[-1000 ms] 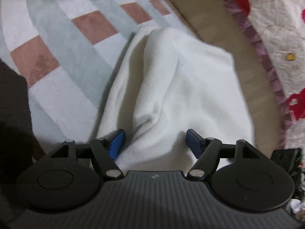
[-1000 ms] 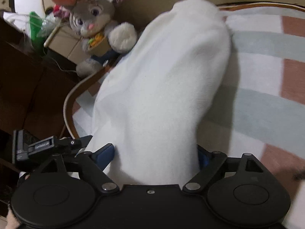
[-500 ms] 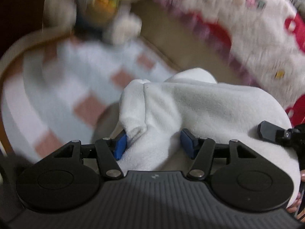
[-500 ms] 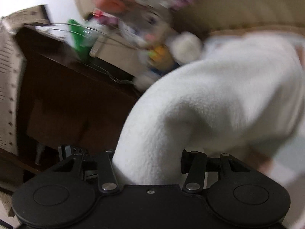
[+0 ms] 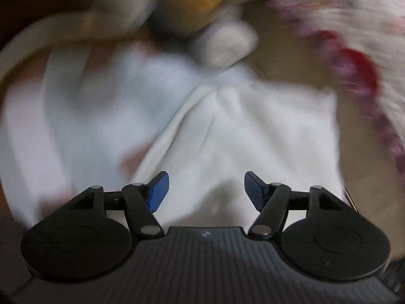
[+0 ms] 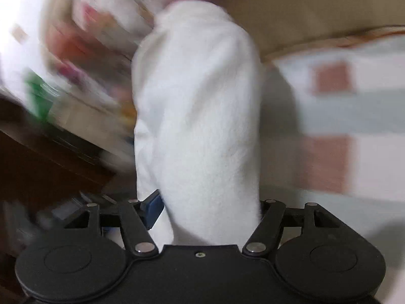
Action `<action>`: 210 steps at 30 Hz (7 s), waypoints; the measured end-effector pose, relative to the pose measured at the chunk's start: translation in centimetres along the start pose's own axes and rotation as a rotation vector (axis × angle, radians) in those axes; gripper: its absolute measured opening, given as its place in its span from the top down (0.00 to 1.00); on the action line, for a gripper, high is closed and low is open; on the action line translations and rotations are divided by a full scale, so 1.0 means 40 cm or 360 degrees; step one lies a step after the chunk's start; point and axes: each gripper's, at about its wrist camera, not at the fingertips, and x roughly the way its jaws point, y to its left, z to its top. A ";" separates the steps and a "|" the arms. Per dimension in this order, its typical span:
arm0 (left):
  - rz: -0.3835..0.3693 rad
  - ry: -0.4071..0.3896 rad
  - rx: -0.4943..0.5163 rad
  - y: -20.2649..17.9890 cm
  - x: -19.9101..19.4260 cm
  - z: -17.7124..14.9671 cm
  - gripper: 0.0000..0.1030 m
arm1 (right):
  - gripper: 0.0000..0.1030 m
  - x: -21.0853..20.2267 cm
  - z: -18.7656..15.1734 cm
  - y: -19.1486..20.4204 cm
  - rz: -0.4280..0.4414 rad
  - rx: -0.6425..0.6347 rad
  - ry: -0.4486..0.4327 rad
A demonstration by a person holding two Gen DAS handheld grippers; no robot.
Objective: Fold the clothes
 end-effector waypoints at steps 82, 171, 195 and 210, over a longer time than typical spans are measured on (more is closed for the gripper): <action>-0.0367 -0.0173 -0.0670 0.153 0.082 -0.072 0.00 | 0.28 -0.012 -0.336 0.194 -0.0722 -0.1469 0.0062; 0.0285 -0.0140 0.1107 -0.423 -0.595 -0.515 0.00 | 0.27 -0.655 -0.306 0.293 -0.0648 -0.1026 -0.0100; 0.0255 -0.0133 0.1196 -0.497 -0.690 -0.635 0.00 | 0.24 -0.800 -0.343 0.276 -0.0627 -0.0952 -0.0221; 0.0317 -0.0123 0.1158 -0.500 -0.692 -0.646 0.00 | 0.23 -0.813 -0.352 0.284 -0.0686 -0.0957 -0.0230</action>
